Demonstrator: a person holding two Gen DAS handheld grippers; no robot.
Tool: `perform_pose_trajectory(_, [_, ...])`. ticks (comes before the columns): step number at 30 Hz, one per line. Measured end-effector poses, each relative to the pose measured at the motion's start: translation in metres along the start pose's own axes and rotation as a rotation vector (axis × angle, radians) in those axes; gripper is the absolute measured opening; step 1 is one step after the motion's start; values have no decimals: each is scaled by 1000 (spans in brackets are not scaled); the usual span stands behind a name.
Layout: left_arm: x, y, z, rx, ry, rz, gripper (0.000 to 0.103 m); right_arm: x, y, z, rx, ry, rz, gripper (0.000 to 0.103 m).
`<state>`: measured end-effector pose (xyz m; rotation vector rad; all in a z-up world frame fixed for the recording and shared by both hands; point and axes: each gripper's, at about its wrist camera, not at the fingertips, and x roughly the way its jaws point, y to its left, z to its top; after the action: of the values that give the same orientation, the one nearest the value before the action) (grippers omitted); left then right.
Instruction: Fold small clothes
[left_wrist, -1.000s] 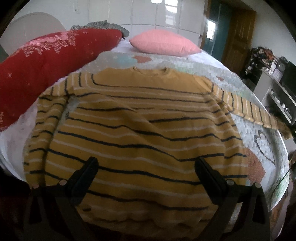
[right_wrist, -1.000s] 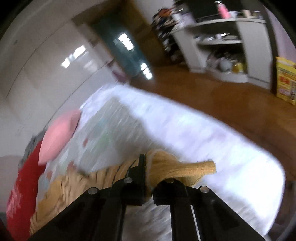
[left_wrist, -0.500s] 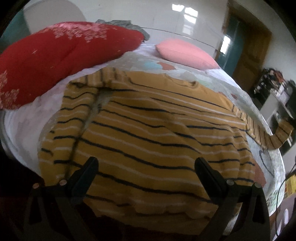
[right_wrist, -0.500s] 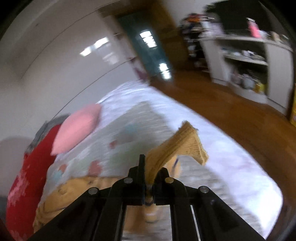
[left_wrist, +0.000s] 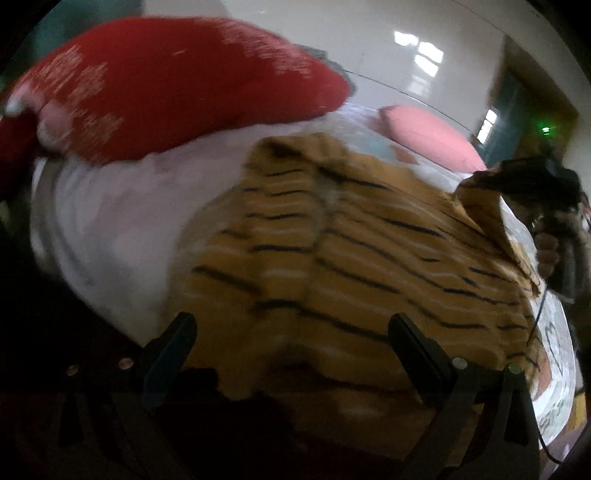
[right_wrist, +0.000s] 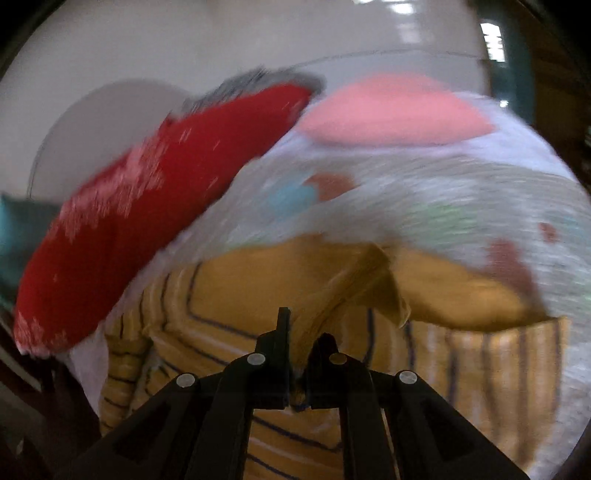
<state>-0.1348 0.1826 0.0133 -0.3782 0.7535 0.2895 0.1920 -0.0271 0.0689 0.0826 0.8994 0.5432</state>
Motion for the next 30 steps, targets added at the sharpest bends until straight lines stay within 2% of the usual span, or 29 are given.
perform_pose_trajectory(3, [1, 25, -4, -60, 10, 13, 103, 49, 31, -4, -57, 69, 7, 6])
perform_pose_trajectory(5, [3, 38, -7, -90, 17, 16, 103, 67, 47, -12, -84, 102, 9, 6])
perform_pose_trajectory(10, [1, 54, -11, -131, 7, 18, 103, 90, 74, -21, -140, 157, 25, 10])
perform_pose_trajectory(12, [-1, 58, -13, -145, 3, 12, 103, 96, 89, -25, -198, 171, 2, 19])
perform_pose_trajectory(14, [0, 61, -12, -155, 1, 9, 103, 100, 103, -29, -239, 192, 31, 40])
perform_pose_trajectory(17, [-2, 65, -13, -170, -2, 10, 103, 101, 125, -38, -288, 211, 80, 51])
perform_pose_trajectory(19, [-4, 71, -12, -189, -7, 16, 103, 98, 137, -44, -310, 221, 104, 53])
perform_pose_trajectory(24, [-15, 98, -8, -263, -39, 62, 103, 79, 166, -64, -387, 232, 162, 55])
perform_pose_trajectory(30, [-23, 131, -10, -358, -46, 108, 103, 56, 205, -119, -465, 303, 293, 58])
